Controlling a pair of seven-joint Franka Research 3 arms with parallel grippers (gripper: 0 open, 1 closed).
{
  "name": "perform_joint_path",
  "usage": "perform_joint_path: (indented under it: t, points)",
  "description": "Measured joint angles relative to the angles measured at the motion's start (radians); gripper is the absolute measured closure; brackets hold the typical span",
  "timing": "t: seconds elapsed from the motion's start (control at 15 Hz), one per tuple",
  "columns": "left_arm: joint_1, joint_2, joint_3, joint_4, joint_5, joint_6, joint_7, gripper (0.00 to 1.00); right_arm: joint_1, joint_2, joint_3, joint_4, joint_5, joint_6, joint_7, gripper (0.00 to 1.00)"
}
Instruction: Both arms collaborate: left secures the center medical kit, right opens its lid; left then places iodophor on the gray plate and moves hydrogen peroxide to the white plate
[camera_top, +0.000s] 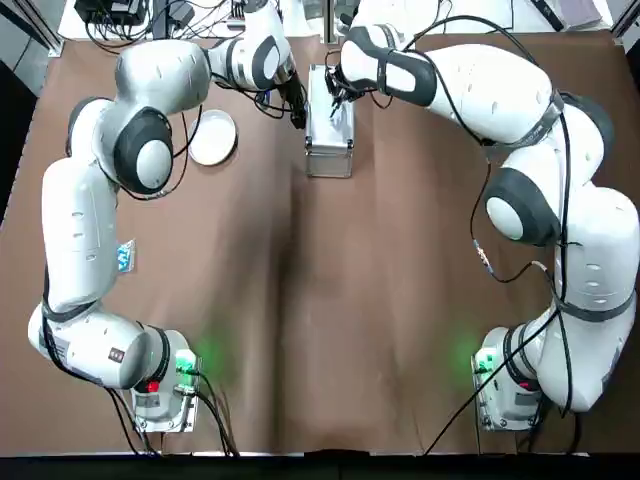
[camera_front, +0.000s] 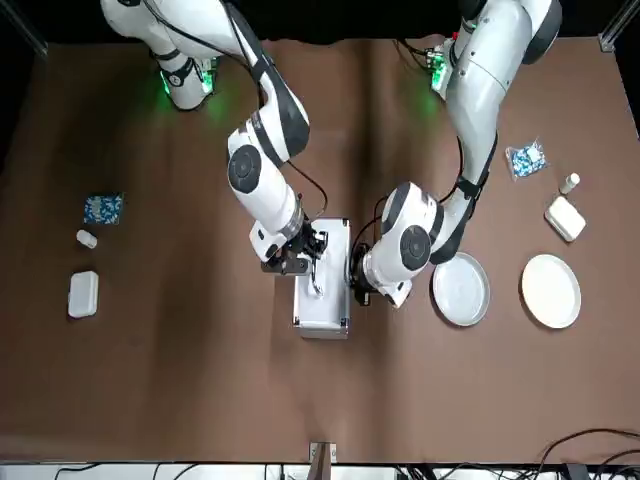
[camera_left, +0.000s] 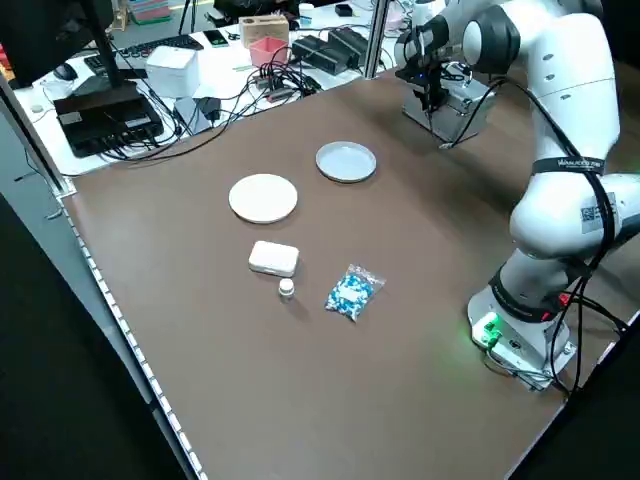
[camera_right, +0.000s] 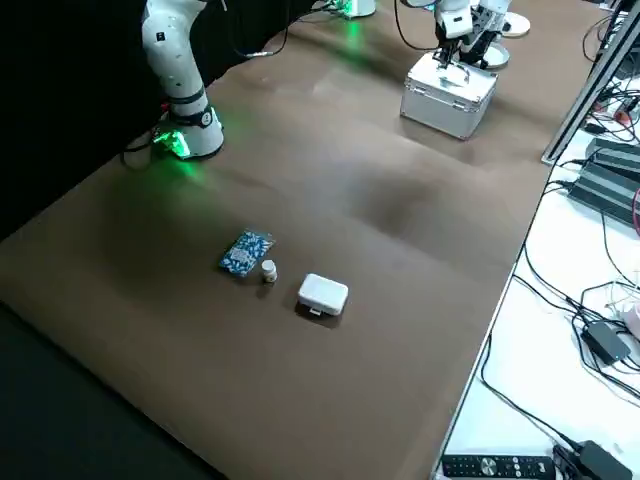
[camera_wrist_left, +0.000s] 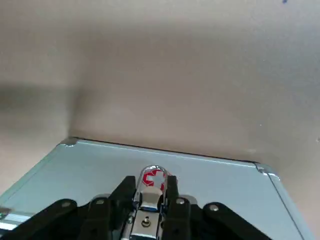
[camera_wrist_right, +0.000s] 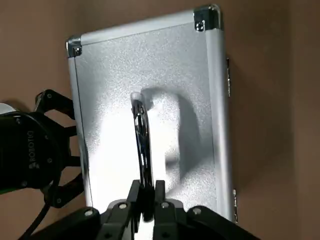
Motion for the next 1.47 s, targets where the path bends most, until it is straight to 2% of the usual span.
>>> perform_joint_path:
  t: [0.53,1.2,1.47]
  points:
    - [0.000,0.000,-0.001,0.001,0.000,0.000,0.000,0.68,-0.023,-0.002,0.004,0.008,0.020,-0.038,0.000,0.86]
    - [0.000,-0.001,-0.001,0.001,0.000,0.000,0.000,0.68,-0.099,-0.045,0.014,0.028,0.030,-0.196,-0.008,0.86]
    - [0.000,-0.001,0.000,0.001,0.000,0.000,0.000,0.68,-0.162,-0.070,0.015,0.021,0.033,-0.300,-0.056,0.86]
